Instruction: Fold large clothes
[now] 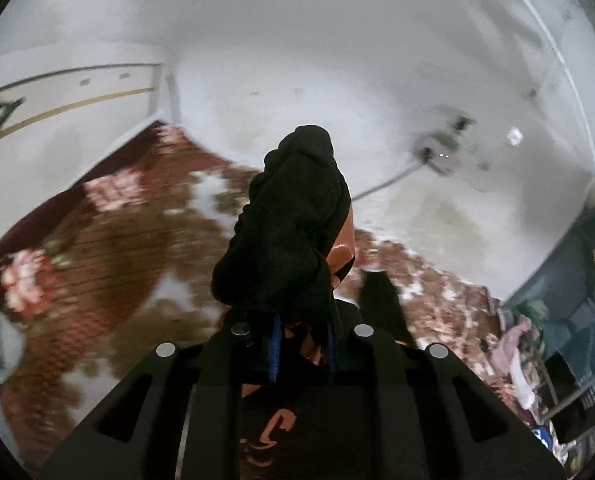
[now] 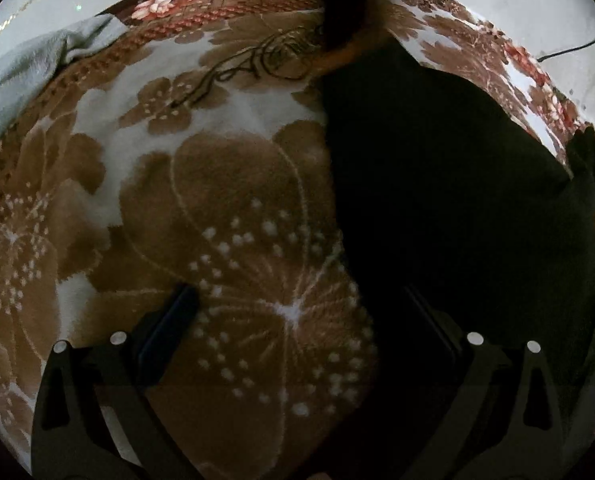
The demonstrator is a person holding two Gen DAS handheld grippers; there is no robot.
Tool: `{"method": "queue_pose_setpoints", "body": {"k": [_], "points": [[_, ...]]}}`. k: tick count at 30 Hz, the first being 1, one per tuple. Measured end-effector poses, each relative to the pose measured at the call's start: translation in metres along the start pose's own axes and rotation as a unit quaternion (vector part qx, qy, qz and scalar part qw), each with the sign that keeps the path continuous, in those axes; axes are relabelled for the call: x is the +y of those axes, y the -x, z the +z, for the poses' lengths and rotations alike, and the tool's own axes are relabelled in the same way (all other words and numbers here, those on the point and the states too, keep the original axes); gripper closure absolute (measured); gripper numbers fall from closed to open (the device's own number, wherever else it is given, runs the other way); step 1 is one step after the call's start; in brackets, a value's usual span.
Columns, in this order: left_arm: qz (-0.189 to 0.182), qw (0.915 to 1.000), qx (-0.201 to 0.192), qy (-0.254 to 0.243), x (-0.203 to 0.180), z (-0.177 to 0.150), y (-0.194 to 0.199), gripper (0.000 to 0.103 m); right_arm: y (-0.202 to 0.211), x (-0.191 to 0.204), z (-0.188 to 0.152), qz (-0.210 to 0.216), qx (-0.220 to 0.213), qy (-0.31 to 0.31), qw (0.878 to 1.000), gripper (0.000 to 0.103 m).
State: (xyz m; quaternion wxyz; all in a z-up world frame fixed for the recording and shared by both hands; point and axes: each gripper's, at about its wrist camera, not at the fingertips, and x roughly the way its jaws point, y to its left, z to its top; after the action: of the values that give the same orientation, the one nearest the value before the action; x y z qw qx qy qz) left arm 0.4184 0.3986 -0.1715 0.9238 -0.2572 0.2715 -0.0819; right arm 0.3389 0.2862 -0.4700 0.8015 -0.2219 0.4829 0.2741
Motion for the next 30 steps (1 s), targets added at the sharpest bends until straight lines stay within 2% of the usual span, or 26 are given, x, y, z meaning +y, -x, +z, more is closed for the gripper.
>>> {"method": "queue_pose_setpoints", "body": {"k": [6, 10, 11, 16, 20, 23, 25, 27, 28, 29, 30], "points": [[-0.051, 0.998, 0.018, -0.033, -0.127, -0.017, -0.049, 0.088, 0.021, -0.012, -0.001, 0.033, -0.002, -0.017, 0.999, 0.004], [-0.041, 0.994, 0.038, -0.093, -0.212, -0.052, -0.094, 0.088, 0.036, -0.027, -0.007, 0.047, -0.002, -0.012, 0.999, 0.004], [-0.045, 0.9928, 0.047, -0.101, -0.236, -0.067, -0.112, 0.088, 0.041, -0.032, -0.01, 0.053, -0.006, -0.013, 0.998, 0.004], [-0.049, 0.9905, 0.079, -0.102, -0.302, -0.13, -0.176, 0.088, 0.043, -0.056, -0.027, 0.092, 0.002, -0.01, 0.996, 0.004], [-0.026, 0.9805, 0.128, -0.147, -0.355, -0.197, -0.231, 0.088, 0.04, -0.07, -0.046, 0.136, 0.008, -0.011, 0.991, 0.004], [-0.006, 0.9657, 0.181, -0.186, -0.379, -0.251, -0.274, 0.088, 0.041, -0.071, -0.06, 0.147, -0.005, 0.006, 0.989, 0.004], [0.005, 0.9497, 0.216, -0.227, -0.39, -0.291, -0.3, 0.088, 0.045, -0.07, -0.066, 0.157, -0.014, 0.018, 0.987, 0.004], [0.022, 0.9236, 0.248, -0.291, -0.4, -0.338, -0.324, 0.088, 0.049, -0.072, -0.073, 0.168, -0.018, 0.018, 0.985, 0.004], [0.027, 0.9164, 0.254, -0.308, -0.402, -0.35, -0.329, 0.088, 0.051, -0.073, -0.078, 0.175, -0.02, 0.019, 0.984, 0.004], [0.041, 0.9026, 0.268, -0.335, -0.404, -0.371, -0.338, 0.088, 0.054, -0.073, -0.082, 0.178, -0.022, 0.024, 0.983, 0.004], [0.052, 0.8932, 0.279, -0.349, -0.404, -0.385, -0.344, 0.088, 0.059, -0.072, -0.087, 0.184, -0.026, 0.035, 0.982, 0.004]]}}
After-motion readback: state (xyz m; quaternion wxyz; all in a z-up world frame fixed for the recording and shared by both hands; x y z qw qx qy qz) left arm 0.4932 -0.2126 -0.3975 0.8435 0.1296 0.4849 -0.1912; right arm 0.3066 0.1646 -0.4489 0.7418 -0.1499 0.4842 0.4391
